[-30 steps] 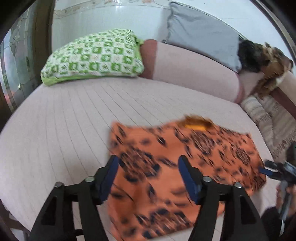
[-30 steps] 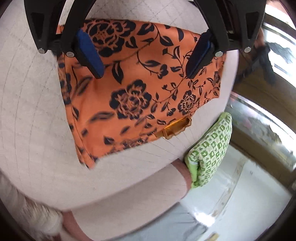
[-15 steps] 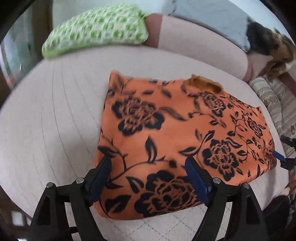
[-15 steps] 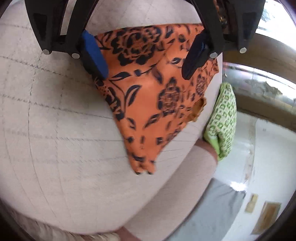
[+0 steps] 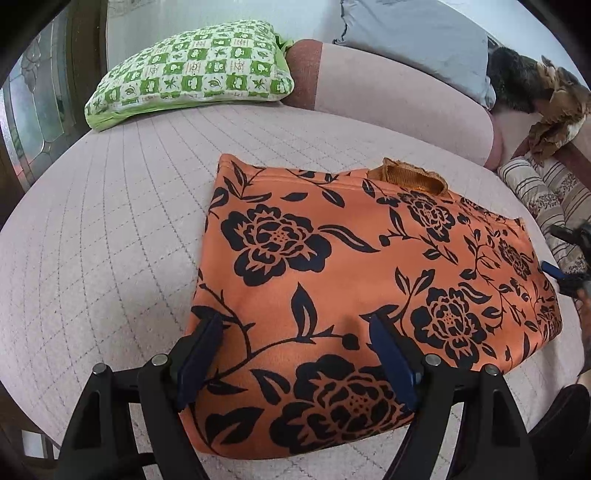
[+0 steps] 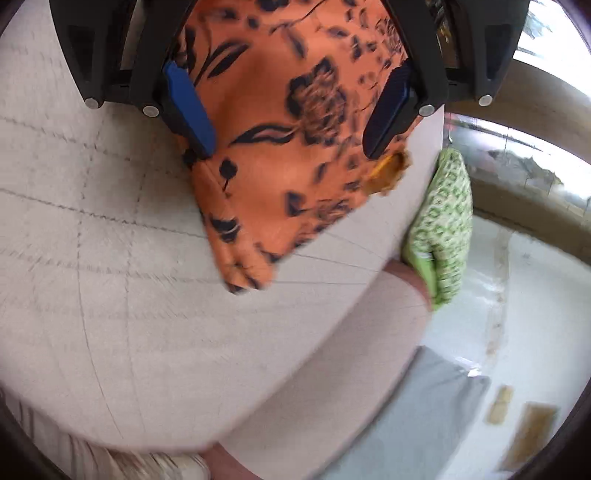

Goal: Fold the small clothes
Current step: 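Lay the blouse flat again and press it down with both grippers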

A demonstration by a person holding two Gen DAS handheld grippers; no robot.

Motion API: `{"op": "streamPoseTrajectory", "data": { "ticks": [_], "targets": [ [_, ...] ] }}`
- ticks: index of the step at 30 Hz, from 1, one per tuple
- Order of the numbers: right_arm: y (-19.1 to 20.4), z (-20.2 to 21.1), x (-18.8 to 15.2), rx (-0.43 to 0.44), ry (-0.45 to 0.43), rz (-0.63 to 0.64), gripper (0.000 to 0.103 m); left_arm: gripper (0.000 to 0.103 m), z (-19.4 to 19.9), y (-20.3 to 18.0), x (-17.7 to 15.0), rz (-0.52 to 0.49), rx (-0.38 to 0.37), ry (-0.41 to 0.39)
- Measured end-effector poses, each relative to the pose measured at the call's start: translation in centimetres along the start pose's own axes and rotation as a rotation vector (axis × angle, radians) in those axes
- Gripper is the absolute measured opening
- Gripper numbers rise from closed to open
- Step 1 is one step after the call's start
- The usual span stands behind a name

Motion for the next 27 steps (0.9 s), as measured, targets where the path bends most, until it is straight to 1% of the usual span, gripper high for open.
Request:
{"op": "streamPoseTrajectory", "data": {
  "ticks": [2,4,6,8,10,12,14,18,24,27],
  "targets": [
    [1.1,1.9,-1.6,-0.008,-0.015,0.04,0.084,0.082,0.0,0.1,0.1,0.012,-0.001,-0.004],
    [2.3,4.5,-5.0,-0.026,-0.027,0.079,0.084,0.082,0.2,0.2,0.1,0.026,-0.005,-0.002],
    [2.0,6.2,-7.7,-0.025,-0.033,0.057,0.084,0.082,0.4,0.3,0.1,0.044,-0.012,-0.007],
    [0.9,6.8,-11.0,-0.026,-0.001,0.002,0.084,0.082,0.7,0.4,0.0,0.05,-0.014,-0.008],
    [-0.7,6.6,-12.9,-0.033,0.035,-0.055,0.084,0.082,0.9,0.5,0.0,0.052,-0.015,-0.01],
    [-2.3,6.1,-13.5,-0.038,0.045,-0.119,0.084,0.082,1.1,0.4,-0.2,0.048,-0.009,-0.009],
    [-3.0,6.1,-13.5,-0.001,0.038,-0.155,0.084,0.082,1.4,0.3,-0.3,0.039,-0.01,-0.012],
    [-3.6,6.1,-12.6,0.011,0.014,-0.202,0.084,0.082,1.7,0.2,-0.4,0.041,-0.001,-0.016],
    [-4.3,5.7,-11.8,0.033,0.001,-0.27,0.084,0.082,2.3,0.1,-0.3,0.041,0.003,-0.018],
    [-4.4,5.5,-11.6,0.042,-0.009,-0.287,0.084,0.082,3.3,-0.6,0.1,0.038,-0.01,-0.048]
  ]
}}
Point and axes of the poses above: each gripper's, at about its wrist camera, not at the fingertips, and z roughly against the way its jaws point, y to its left, x to its top, the point moved 1 cm from there along -z, roughly the way its jaws point, and after that the axes turned 2 degrees about -x, right-handed, at the moved point
